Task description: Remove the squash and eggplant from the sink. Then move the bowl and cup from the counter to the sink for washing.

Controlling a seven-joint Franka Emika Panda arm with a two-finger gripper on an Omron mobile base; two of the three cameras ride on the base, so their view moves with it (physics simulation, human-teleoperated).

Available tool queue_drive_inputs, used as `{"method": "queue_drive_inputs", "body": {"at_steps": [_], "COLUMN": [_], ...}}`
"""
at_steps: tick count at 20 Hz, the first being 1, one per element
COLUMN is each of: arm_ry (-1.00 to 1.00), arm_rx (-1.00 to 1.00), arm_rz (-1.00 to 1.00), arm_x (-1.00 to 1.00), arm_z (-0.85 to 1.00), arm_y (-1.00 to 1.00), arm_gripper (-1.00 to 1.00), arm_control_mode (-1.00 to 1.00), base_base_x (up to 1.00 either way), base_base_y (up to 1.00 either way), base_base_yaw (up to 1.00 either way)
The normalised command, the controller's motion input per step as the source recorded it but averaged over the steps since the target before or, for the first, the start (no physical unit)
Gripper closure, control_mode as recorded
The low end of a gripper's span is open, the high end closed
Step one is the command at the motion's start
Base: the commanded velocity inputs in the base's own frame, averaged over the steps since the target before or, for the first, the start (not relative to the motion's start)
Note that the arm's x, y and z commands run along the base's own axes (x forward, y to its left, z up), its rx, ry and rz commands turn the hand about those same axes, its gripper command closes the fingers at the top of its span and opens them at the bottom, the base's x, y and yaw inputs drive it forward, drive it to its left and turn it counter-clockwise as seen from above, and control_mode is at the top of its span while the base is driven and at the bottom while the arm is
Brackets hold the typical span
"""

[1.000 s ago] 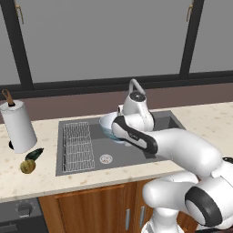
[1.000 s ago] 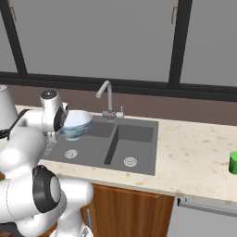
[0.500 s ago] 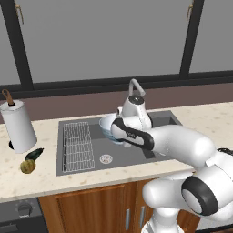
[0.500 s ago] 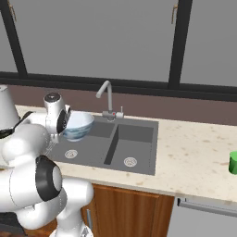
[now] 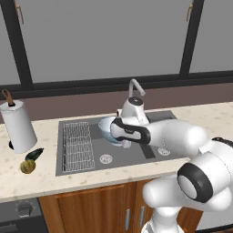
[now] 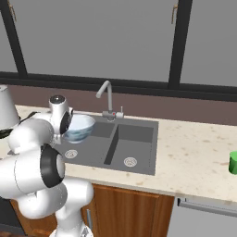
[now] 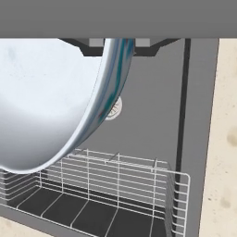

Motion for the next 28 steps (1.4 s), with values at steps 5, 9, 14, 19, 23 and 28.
{"method": "queue_drive_inputs", "body": {"at_steps": [5, 9, 14, 19, 23, 28], "arm_ry": [0.07, 0.0, 0.0, 0.0, 0.0, 0.0], "arm_rx": [0.07, 0.01, 0.0, 0.0, 0.0, 0.0], "arm_rz": [0.03, 0.03, 0.0, 0.0, 0.0, 0.0], "arm_x": [0.09, 0.03, 0.0, 0.01, 0.03, 0.03], "arm_z": [-0.2, -0.19, -0.18, -0.12, -0.08, -0.08], "arm_y": [0.0, 0.0, 0.0, -0.04, -0.12, -0.11], "arm_gripper": [1.0, 1.0, 1.0, 1.0, 1.0, 1.0], "arm_control_mode": [-1.0, -1.0, -1.0, -1.0, -1.0, -1.0], "base_base_x": [0.0, 0.0, 0.0, 0.0, 0.0, 0.0], "base_base_y": [0.0, 0.0, 0.0, 0.0, 0.0, 0.0], "base_base_yaw": [0.0, 0.0, 0.0, 0.0, 0.0, 0.0]}}
